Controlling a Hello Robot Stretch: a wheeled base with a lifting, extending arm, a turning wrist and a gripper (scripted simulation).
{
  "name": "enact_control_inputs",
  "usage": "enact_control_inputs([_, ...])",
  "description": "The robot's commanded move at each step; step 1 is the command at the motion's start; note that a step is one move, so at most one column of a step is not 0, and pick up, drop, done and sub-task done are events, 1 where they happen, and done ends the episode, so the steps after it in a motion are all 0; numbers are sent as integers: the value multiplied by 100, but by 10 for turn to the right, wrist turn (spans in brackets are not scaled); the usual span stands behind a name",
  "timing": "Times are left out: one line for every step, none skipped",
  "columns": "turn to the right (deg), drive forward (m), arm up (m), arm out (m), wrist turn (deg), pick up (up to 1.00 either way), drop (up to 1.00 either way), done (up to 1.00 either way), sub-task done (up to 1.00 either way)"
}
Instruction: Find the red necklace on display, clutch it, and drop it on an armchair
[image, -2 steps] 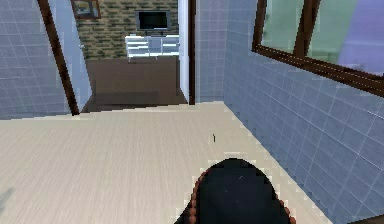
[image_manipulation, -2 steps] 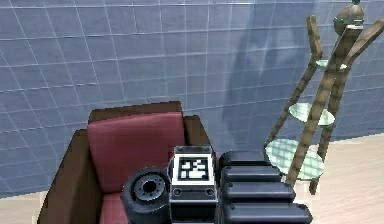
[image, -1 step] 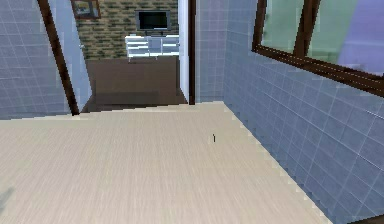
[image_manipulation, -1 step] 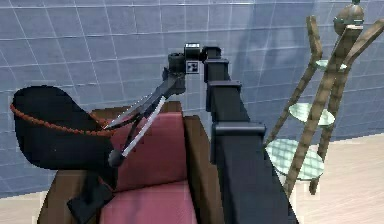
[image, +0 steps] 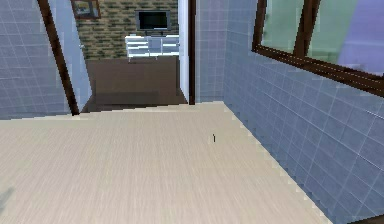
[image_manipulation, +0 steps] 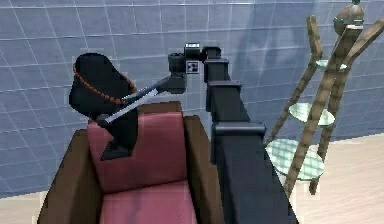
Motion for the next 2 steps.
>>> enact_control_inputs([0, 0, 0, 0, 360, 0, 0, 0, 0])
enact_control_inputs([0, 0, -46, 0, 0, 0, 0, 0, 0])
